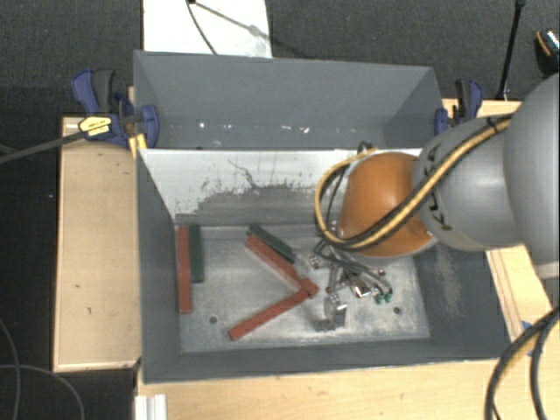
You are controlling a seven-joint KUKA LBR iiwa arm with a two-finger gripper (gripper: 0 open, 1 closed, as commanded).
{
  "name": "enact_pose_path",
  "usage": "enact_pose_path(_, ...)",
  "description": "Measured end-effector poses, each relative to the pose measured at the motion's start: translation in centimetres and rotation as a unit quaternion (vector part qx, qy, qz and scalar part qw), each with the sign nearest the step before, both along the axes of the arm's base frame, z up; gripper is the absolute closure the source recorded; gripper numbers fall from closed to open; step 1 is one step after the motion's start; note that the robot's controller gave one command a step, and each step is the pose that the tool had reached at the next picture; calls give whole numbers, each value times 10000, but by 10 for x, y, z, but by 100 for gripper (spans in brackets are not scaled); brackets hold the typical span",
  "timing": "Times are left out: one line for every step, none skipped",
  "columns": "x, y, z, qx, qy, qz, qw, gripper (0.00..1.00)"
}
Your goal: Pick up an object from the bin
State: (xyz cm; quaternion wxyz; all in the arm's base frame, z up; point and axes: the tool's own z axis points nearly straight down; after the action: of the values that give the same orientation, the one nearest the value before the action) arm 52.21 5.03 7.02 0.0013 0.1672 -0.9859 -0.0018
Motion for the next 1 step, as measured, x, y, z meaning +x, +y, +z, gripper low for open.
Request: enact_pose_path(2,-4,3,-12,-33,-10,10000,100)
